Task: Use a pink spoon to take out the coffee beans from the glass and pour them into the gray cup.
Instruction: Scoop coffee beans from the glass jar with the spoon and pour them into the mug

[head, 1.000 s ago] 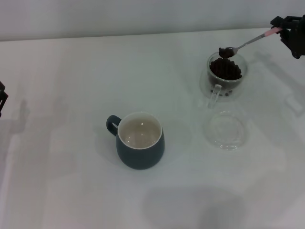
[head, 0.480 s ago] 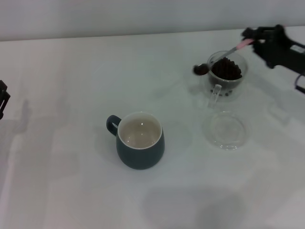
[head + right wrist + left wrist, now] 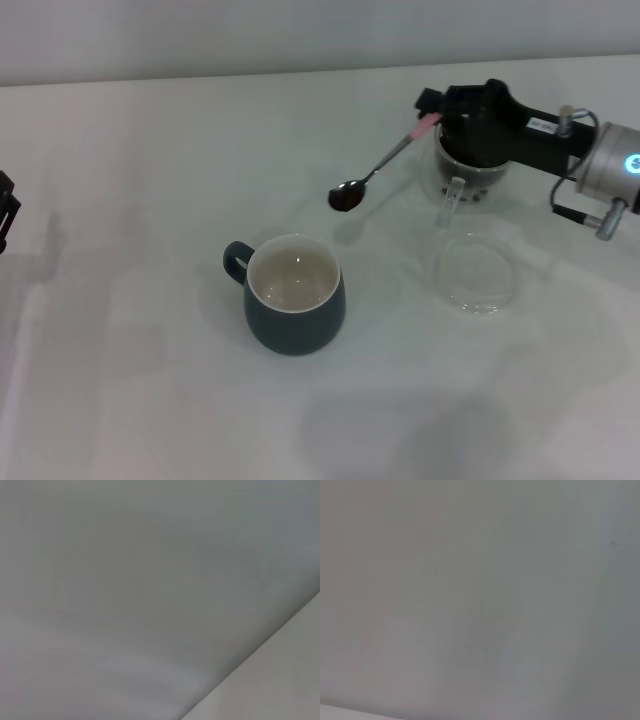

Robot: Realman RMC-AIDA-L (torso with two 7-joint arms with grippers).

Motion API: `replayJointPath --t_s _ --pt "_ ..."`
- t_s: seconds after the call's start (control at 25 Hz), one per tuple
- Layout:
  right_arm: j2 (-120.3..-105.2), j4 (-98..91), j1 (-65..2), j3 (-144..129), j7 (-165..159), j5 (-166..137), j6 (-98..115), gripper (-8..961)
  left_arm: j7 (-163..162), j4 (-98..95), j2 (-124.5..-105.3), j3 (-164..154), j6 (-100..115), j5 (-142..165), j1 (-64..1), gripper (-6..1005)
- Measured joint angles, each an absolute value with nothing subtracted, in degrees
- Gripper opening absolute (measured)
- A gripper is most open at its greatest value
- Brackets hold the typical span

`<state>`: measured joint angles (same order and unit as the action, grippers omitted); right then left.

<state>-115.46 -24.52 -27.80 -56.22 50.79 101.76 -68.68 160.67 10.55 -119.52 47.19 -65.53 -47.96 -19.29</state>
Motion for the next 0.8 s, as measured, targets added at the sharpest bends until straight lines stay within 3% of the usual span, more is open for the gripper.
replayJointPath --t_s 0.28,0.8 --pt "-116.18 -24.38 -29.13 -59.58 52.88 103.03 -69.46 184 160.66 10.75 -119.54 47.19 -65.57 -47.96 -19.43 800" --pt "-116.18 -24.00 -30.22 -71.31 63.19 111.76 -68.38 191 160.67 10.81 -119.40 47.34 -65.57 -47.99 -20.07 800"
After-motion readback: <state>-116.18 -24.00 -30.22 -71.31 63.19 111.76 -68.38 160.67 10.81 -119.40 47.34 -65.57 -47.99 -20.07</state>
